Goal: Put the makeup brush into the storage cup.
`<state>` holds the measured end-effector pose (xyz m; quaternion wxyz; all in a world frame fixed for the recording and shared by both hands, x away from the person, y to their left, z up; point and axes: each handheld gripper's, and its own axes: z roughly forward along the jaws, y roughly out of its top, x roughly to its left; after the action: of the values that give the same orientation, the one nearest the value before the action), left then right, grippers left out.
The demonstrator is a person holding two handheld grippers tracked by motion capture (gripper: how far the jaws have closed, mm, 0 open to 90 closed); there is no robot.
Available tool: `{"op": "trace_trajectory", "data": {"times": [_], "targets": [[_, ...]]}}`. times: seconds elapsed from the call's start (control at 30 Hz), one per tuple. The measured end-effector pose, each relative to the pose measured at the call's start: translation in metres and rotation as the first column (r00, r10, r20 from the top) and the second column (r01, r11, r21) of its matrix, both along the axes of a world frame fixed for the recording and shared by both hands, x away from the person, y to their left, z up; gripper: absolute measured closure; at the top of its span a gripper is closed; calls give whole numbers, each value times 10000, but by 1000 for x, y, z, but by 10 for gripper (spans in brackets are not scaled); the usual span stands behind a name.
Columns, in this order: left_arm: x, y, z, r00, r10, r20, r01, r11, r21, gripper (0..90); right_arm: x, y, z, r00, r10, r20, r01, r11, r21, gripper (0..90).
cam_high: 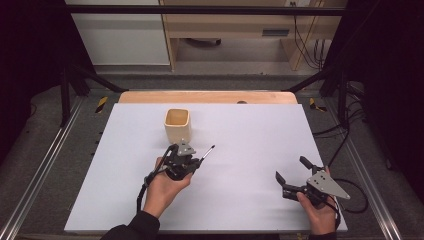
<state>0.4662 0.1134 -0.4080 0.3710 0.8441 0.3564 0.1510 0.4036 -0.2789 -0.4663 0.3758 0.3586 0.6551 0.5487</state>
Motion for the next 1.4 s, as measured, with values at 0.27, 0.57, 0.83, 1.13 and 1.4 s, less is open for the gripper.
{"op": "trace_trajectory", "data": {"times": [0.27, 0.57, 0.83, 1.13, 1.4], "targets": [[2, 3, 8, 9992, 109, 386, -96, 9993, -350, 840, 0, -1, -1, 9998, 28, -193, -25, 9999, 155, 32], [2, 9, 15, 9973, 337, 658, -299, 9978, -590, 840, -1, -5, 0, 9995, -304, -108, 307, 9990, 316, 34], [5, 15, 27, 9943, 558, 905, -503, 9968, -615, 840, 0, -4, 0, 9995, -277, -135, 281, 9992, 293, 35], [10, 22, 39, 9877, 881, 1289, -777, 9935, -835, 840, 0, -4, 0, 9995, -287, -139, 292, 9990, 332, 35], [15, 34, 42, 9767, 1253, 1744, -1071, 9881, -1103, 840, 0, -3, 0, 9996, -244, -112, 246, 9995, 197, 35]]}}
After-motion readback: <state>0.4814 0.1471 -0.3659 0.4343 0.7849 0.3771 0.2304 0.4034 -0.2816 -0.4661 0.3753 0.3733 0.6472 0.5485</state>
